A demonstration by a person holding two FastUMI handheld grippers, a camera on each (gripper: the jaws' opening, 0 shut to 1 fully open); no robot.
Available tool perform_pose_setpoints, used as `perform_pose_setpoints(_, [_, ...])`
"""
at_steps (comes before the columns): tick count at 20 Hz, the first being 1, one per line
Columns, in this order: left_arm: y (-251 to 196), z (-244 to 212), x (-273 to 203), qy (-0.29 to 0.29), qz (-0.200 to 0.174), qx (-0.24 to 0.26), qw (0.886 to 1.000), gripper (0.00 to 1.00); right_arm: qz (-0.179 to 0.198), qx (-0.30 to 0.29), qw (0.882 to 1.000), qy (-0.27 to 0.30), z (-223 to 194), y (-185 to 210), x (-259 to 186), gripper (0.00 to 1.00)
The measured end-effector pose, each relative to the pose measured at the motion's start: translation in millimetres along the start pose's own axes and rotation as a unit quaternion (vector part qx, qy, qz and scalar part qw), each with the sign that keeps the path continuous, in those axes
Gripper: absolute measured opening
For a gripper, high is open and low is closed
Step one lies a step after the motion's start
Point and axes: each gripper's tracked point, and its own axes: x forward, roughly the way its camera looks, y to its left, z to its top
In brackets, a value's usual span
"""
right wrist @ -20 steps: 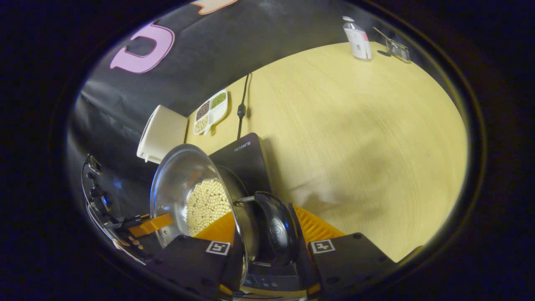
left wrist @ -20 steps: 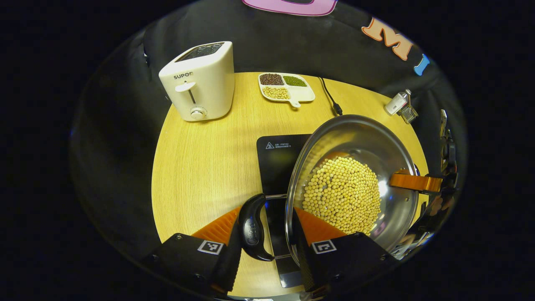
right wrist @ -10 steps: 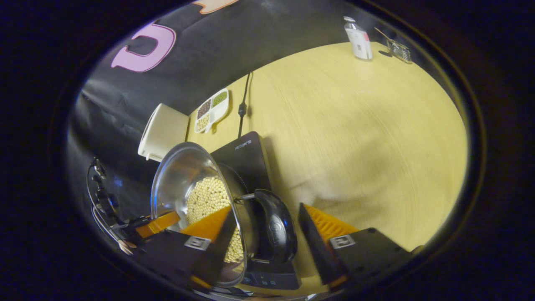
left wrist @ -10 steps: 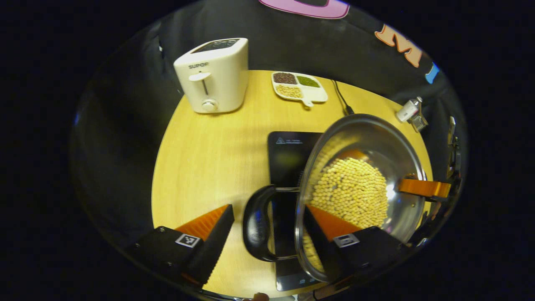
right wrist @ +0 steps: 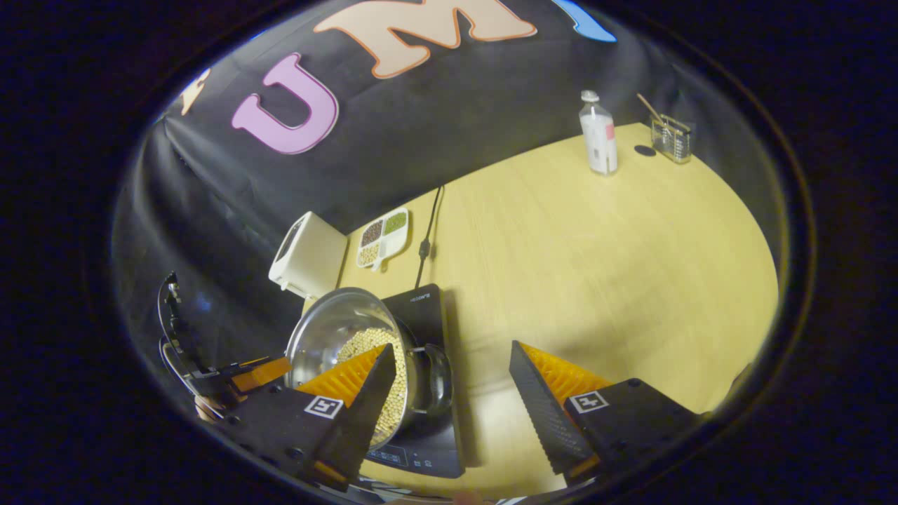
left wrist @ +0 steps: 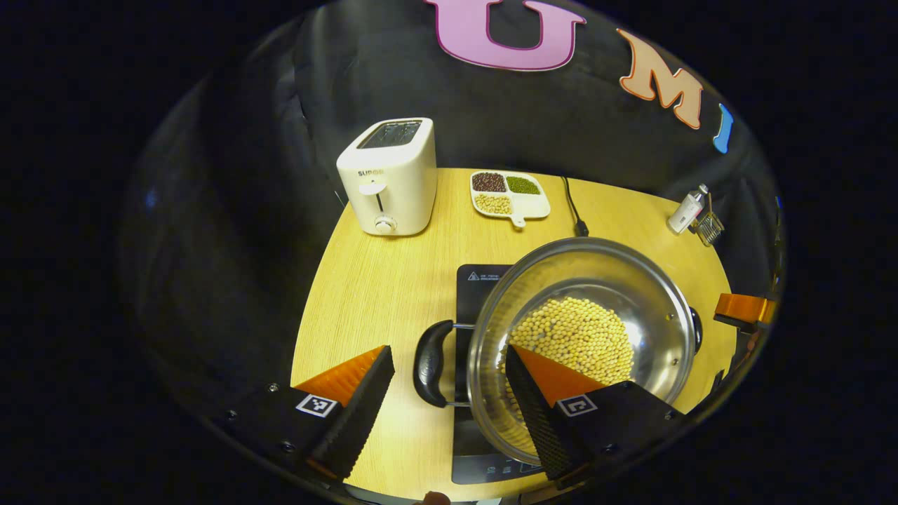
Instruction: First push the handle of the pot to place it horizontally, then grasp the pot with both hands and set it on the induction cooktop.
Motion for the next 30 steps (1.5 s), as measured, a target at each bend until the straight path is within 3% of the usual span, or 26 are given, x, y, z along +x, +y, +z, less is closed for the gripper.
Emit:
perform_pose_setpoints(1, [-8, 2, -8, -0.004, 0.002, 0.0, 1.0, 0.98, 0.003, -0.008, 1.0, -0.007, 6, -5, -10, 1.0])
perform_pose_setpoints(2, [-14, 4, -16, -0.01, 0.007, 0.0, 1.0, 0.98, 0.006, -0.017, 1.0, -0.014, 11, -9, -22, 0.92])
perform_pose_setpoints(6, [-50, 18, -58, -0.049, 0.024, -0.009, 0.998, 0.98, 0.026, -0.04, 0.998, -0.047, 36, -23, -66, 0.92])
perform_pose_setpoints(7, [-57, 23, -71, -0.063, 0.032, -0.01, 0.997, 0.98, 0.024, -0.046, 0.997, -0.062, 45, -31, -76, 0.93])
perform_pose_setpoints(8, [-64, 31, -83, -0.08, 0.041, -0.01, 0.996, 0.97, 0.025, -0.051, 0.995, -0.078, 55, -36, -87, 1.0])
perform_pose_setpoints(9, [-71, 38, -97, -0.098, 0.049, -0.01, 0.994, 0.97, 0.029, -0.052, 0.994, -0.094, 65, -40, -101, 0.92])
perform_pose_setpoints(12, [-103, 56, -139, -0.151, 0.061, -0.011, 0.987, 0.96, 0.04, -0.06, 0.988, -0.14, 95, -58, -144, 0.92])
perform_pose_setpoints(13, [-116, 57, -151, -0.161, 0.06, -0.015, 0.985, 0.96, 0.043, -0.064, 0.985, -0.153, 102, -65, -159, 1.0])
perform_pose_setpoints(14, [-131, 62, -164, -0.179, 0.056, -0.021, 0.982, 0.96, 0.043, -0.068, 0.983, -0.167, 109, -71, -177, 1.0])
perform_pose_setpoints(15, [-149, 68, -175, -0.196, 0.05, -0.027, 0.979, 0.96, 0.042, -0.077, 0.979, -0.181, 116, -79, -193, 0.92])
perform_pose_setpoints(16, [-164, 73, -186, -0.213, 0.046, -0.033, 0.975, 0.96, 0.038, -0.088, 0.976, -0.197, 124, -88, -208, 0.92])
perform_pose_setpoints(17, [-177, 79, -197, -0.233, 0.041, -0.038, 0.971, 0.96, 0.034, -0.103, 0.971, -0.212, 132, -96, -223, 1.0])
perform_pose_setpoints(19, [-205, 96, -220, -0.274, 0.032, -0.042, 0.96, 0.96, 0.03, -0.125, 0.961, -0.243, 144, -103, -258, 1.0])
perform_pose_setpoints(20, [-219, 103, -233, -0.295, 0.029, -0.042, 0.954, 0.96, 0.032, -0.134, 0.956, -0.26, 149, -102, -276, 0.92])
perform_pose_setpoints(21, [-230, 111, -245, -0.314, 0.029, -0.041, 0.948, 0.96, 0.035, -0.142, 0.95, -0.276, 155, -102, -293, 0.92])
perform_pose_setpoints(22, [-241, 119, -257, -0.334, 0.029, -0.042, 0.941, 0.96, 0.037, -0.15, 0.944, -0.292, 159, -100, -309, 1.0])
perform_pose_setpoints(24, [-264, 129, -281, -0.37, 0.028, -0.043, 0.928, 0.94, 0.028, -0.174, 0.931, -0.318, 166, -103, -337, 0.99])
perform_pose_setpoints(25, [-274, 132, -291, -0.385, 0.026, -0.042, 0.922, 0.96, 0.02, -0.188, 0.925, -0.331, 170, -104, -350, 0.92])
perform_pose_setpoints(26, [-284, 134, -302, -0.397, 0.025, -0.039, 0.917, 0.96, 0.013, -0.195, 0.92, -0.341, 172, -105, -360, 0.92])
perform_pose_setpoints(27, [-291, 136, -312, -0.409, 0.024, -0.035, 0.912, 0.96, 0.006, -0.196, 0.917, -0.346, 171, -104, -372, 1.0])
perform_pose_setpoints(28, [-298, 134, -320, -0.416, 0.025, -0.028, 0.909, 0.94, 0.004, -0.196, 0.916, -0.351, 169, -104, -380, 0.92])
perform_pose_setpoints(30, [-302, 133, -335, -0.434, 0.04, -0.02, 0.9, 0.96, 0.006, -0.199, 0.91, -0.363, 168, -100, -394, 0.92])
